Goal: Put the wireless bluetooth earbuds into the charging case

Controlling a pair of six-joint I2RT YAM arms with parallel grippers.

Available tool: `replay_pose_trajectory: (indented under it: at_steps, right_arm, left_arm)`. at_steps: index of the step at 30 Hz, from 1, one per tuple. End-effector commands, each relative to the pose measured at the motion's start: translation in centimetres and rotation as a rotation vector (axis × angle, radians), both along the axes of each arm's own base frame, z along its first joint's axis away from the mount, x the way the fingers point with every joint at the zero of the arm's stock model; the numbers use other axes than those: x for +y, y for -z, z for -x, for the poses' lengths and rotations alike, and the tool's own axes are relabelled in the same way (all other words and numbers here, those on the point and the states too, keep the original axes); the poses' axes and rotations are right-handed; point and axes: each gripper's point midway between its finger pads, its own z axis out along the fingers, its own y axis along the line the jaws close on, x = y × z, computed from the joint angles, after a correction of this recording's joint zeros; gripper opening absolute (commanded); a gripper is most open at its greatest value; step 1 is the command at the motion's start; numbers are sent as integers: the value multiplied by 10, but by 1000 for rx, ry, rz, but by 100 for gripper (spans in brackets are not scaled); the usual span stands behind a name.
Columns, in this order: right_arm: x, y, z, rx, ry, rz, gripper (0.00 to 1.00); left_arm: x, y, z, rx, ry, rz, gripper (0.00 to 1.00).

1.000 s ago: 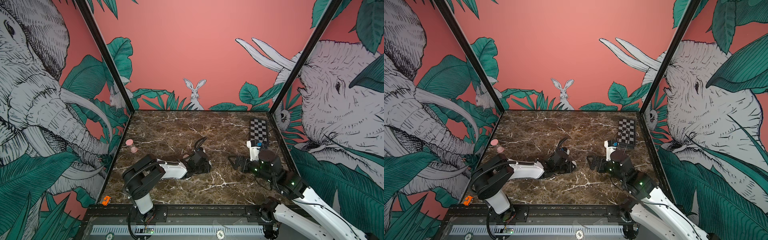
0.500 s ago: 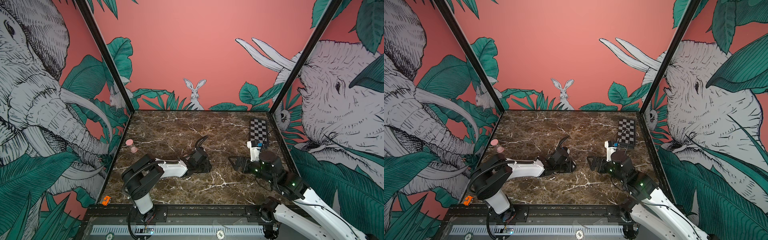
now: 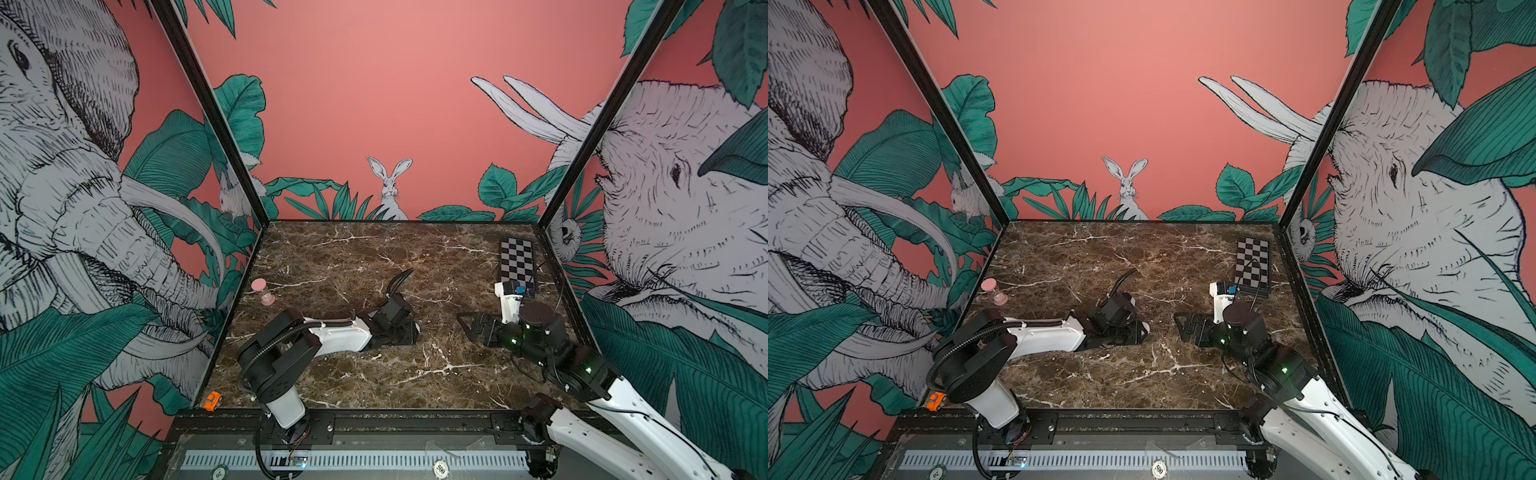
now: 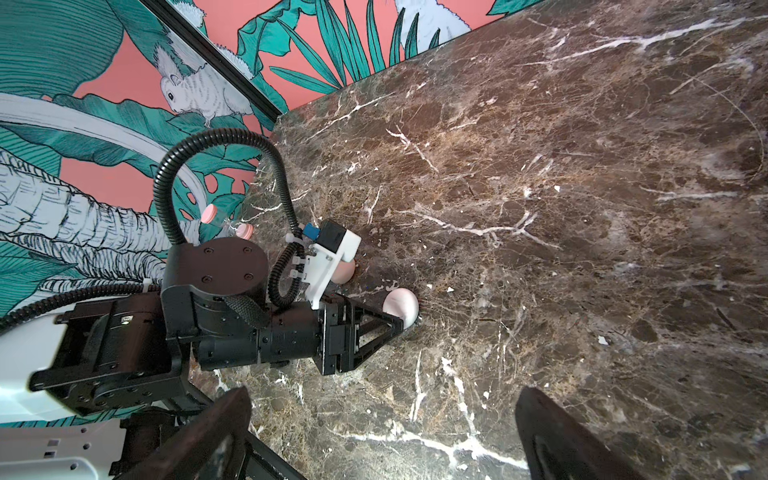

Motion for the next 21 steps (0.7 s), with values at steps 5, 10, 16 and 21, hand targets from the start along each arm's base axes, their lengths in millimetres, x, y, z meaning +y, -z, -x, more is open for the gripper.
replay_pose_trajectory:
  at_steps: [5, 10, 16, 21]
  right_arm:
    - [1, -12, -2, -31, 1, -27, 98]
    - [0, -16, -6, -45, 10, -2, 98]
    - [-16, -25, -13, -71, 46, 147, 98]
    - [-42, -2, -27, -55, 136, 368, 98]
  left_arm:
    - [-5, -56, -7, -72, 37, 34, 59]
    - [-5, -109, -15, -175, 72, 43, 73]
    - [17, -195, -30, -425, 124, -60, 99]
    - [60, -254, -45, -666, 57, -200, 99]
